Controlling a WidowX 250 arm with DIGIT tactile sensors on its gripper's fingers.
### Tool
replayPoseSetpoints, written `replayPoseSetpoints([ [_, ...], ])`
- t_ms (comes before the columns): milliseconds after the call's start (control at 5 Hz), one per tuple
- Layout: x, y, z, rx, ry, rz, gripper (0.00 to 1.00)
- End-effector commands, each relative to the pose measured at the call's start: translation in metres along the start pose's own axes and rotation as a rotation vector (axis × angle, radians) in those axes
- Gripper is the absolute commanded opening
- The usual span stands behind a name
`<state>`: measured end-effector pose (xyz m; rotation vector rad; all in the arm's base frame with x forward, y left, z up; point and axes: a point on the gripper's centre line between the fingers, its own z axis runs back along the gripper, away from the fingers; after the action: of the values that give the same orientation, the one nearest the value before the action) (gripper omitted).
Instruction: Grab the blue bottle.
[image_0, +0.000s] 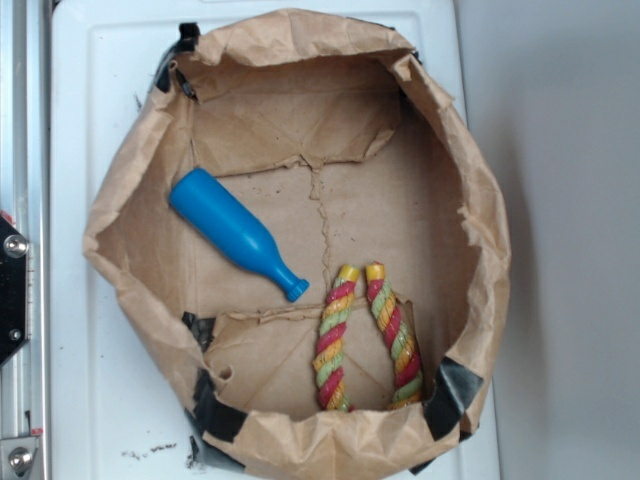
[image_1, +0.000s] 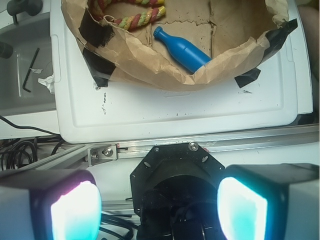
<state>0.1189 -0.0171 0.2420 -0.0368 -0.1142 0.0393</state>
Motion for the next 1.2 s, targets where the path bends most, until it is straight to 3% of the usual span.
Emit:
replayPoseSetpoints([
  [0, 0.0, 0.0, 0.0, 0.0, 0.0, 0.0, 1.0],
  [400, 0.085, 0.009, -0.022, -0.021, 0.046, 0.095, 1.0],
  [600, 0.108, 0.017, -0.031, -0.002, 0.043, 0.055, 1.0],
  [800, 0.119, 0.025, -0.043, 0.042, 0.039, -0.197, 1.0],
  [1000, 0.121, 0.028, -0.048, 0.125, -0.029, -0.453, 1.0],
])
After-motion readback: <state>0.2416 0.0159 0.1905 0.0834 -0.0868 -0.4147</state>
